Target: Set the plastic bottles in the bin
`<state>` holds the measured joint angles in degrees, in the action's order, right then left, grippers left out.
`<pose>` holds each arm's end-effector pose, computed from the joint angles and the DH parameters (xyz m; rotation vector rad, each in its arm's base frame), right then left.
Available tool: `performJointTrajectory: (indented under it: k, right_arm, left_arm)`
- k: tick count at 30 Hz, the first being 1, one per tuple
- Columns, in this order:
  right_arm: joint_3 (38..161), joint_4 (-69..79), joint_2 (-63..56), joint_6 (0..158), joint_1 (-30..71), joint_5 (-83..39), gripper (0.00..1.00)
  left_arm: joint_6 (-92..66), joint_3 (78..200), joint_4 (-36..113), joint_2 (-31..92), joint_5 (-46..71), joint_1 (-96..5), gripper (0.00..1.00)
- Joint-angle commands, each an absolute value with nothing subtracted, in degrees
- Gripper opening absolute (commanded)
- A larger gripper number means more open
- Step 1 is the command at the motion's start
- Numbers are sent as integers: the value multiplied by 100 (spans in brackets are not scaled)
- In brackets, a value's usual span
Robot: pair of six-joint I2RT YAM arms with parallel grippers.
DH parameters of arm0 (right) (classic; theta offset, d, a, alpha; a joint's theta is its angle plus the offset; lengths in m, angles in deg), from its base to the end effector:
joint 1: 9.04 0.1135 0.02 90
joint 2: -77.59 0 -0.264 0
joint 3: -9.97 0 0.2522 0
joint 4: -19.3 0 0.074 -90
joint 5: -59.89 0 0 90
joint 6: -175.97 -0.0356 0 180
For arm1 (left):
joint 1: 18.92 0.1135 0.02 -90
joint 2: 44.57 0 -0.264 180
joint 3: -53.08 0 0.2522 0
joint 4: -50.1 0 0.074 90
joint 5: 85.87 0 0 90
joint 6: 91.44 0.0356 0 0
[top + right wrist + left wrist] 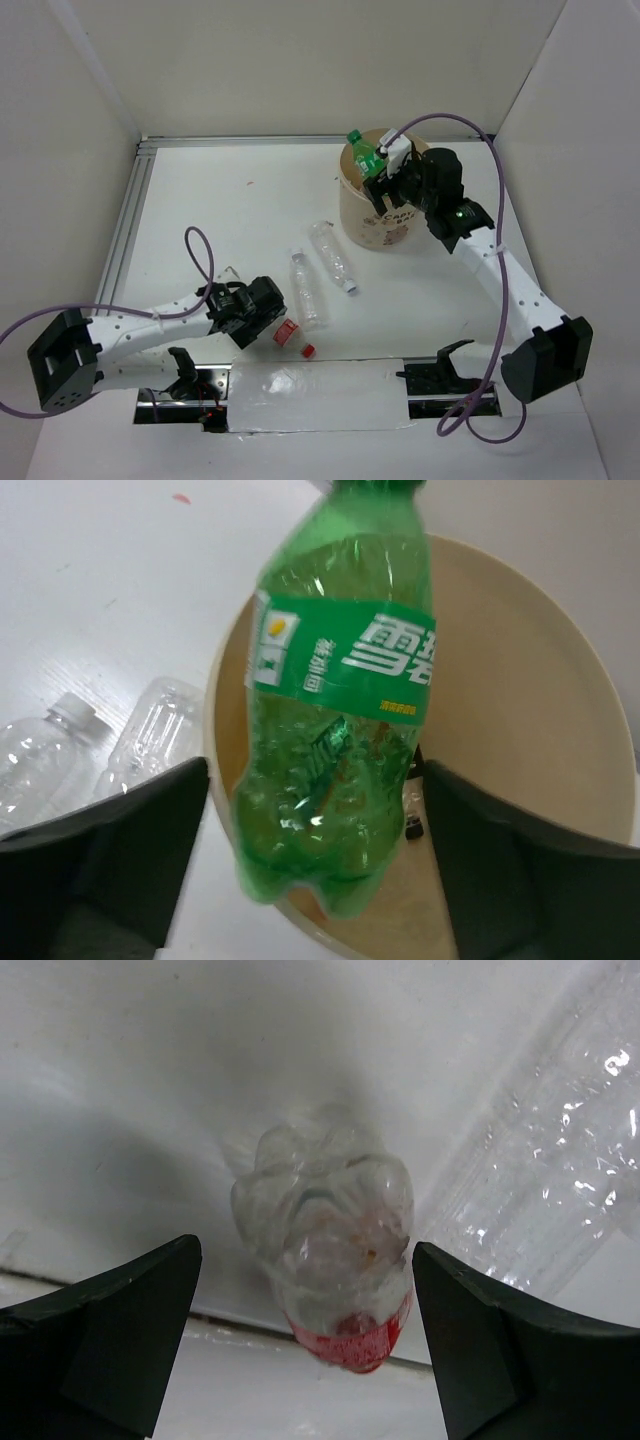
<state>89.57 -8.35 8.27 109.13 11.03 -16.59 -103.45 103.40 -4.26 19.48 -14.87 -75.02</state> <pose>0.2588 0.1034 0.3731 -0.8368 1.6716 0.1838 0.1154 -0.1509 0.1911 -1.1397 2.4653 -0.4296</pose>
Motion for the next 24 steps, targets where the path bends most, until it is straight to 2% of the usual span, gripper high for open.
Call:
performJointTrajectory:
  k: [1,10,12,14,15,18,19,20,21,22,24]
  right_arm:
    - [9562,-965,685,10680,855,-1546,100]
    - [9132,-1141,1290,10285,449,-217,100]
    - [8983,-1142,1491,10215,396,-6,100]
    - [8807,-1204,1633,10214,396,205,100]
    - [8807,-1395,1773,10449,396,519,100]
    - [8648,-1956,2036,11047,396,1240,100]
    - [8561,-2151,2090,11536,396,1400,98]
    - [8465,-2327,2143,11741,396,1506,91]
    - [8403,-2503,2239,11848,396,1585,77]
    - [8228,-2557,2353,11901,344,1586,43]
    - [8017,-2557,2415,11902,291,1586,15]
  left_arm:
    - [-9873,10314,224,2361,-1415,-7263,100]
    - [-9390,10183,715,3065,-1309,-7078,100]
    - [-9311,10183,777,3215,-1187,-6973,90]
    - [-9188,10278,777,3277,-1186,-6973,75]
    - [-9127,10340,664,3277,-1186,-7025,56]
    - [-9004,10674,209,2830,-1405,-7192,38]
    - [-8846,10788,76,2681,-1458,-7192,27]
    - [-8845,11059,-108,2392,-1537,-7262,23]
    - [-8758,11244,-328,2241,-1738,-7263,17]
    - [-8600,11681,-704,1988,-2019,-7341,10]
    - [-8380,12158,-901,1794,-2187,-7342,6]
